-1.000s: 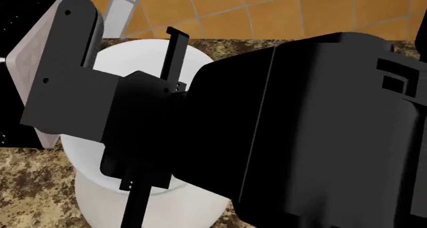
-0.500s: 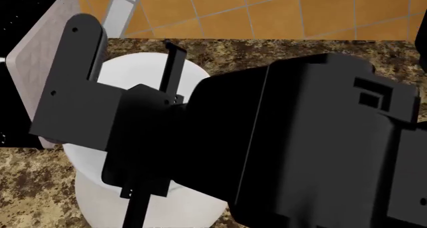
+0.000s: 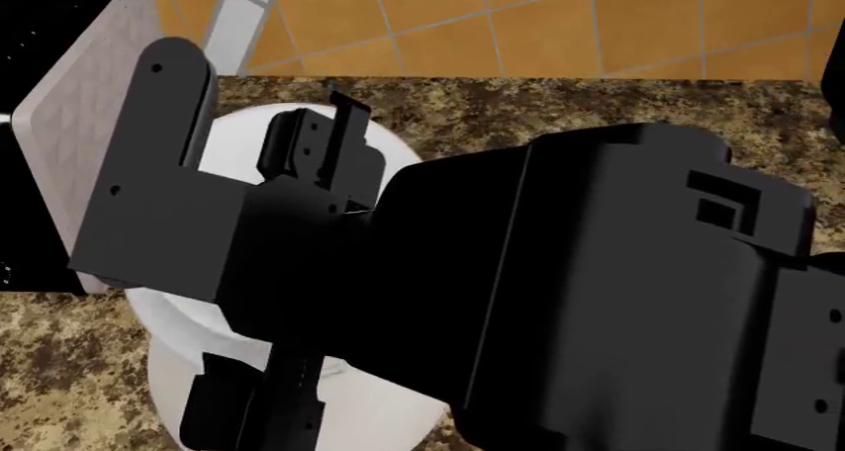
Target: Stack the bowls from largest to smallest.
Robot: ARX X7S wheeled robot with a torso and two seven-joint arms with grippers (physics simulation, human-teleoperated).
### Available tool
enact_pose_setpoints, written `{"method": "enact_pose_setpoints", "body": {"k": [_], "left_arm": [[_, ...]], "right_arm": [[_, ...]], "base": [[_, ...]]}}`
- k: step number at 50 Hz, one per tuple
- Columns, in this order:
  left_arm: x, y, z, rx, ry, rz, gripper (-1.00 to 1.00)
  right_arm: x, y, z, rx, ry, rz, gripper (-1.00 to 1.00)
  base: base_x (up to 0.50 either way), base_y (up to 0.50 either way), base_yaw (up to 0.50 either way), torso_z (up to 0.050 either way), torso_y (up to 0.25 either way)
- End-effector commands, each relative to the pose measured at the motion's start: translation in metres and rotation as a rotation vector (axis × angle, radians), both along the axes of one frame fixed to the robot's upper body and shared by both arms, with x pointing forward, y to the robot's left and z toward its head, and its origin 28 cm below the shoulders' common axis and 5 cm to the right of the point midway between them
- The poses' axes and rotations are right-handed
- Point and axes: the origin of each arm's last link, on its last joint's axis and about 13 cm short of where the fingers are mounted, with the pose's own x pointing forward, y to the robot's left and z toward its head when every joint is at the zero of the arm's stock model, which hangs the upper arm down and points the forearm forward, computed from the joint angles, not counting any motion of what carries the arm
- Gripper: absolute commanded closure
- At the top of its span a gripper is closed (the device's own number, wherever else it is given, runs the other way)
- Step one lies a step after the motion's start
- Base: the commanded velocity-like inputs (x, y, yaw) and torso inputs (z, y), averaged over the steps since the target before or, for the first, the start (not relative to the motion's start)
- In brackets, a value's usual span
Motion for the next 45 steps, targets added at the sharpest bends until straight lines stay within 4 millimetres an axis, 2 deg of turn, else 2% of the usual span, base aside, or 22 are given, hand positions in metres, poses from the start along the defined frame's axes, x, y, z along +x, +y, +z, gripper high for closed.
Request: {"method": "enact_pose_setpoints", "body": {"k": [1,15,23,29,35,45], "left_arm": [[-0.001,0.0,0.0,-0.002,0.0,0.001,-1.0],[-0.001,0.0,0.001,-0.002,-0.001,0.0,-1.0],[-0.002,0.0,0.002,-0.003,-0.003,0.001,-1.0],[-0.002,-0.001,0.003,-0.002,-0.004,-0.001,-1.0],[-0.002,-0.002,0.003,-0.002,-0.004,-0.002,-1.0],[-0.003,-0.002,0.005,-0.003,-0.009,-0.004,-1.0]], "right_arm": [[0.0,0.001,0.0,-0.004,0.001,0.006,-1.0],[-0.003,0.001,0.005,-0.001,-0.01,0.008,-1.0],[-0.014,-0.003,0.022,0.024,-0.051,0.003,-1.0],[-0.022,-0.008,0.026,0.044,-0.07,-0.013,-1.0],[-0.033,-0.018,0.038,0.08,-0.109,-0.042,-1.0],[-0.053,-0.034,0.046,0.139,-0.144,-0.1,-1.0]], "base": [[0.0,0.0,0.0,0.0,0.0],[0.0,0.0,0.0,0.0,0.0],[0.0,0.0,0.0,0.0,0.0],[0.0,0.0,0.0,0.0,0.0],[0.0,0.0,0.0,0.0,0.0],[0.0,0.0,0.0,0.0,0.0]]}}
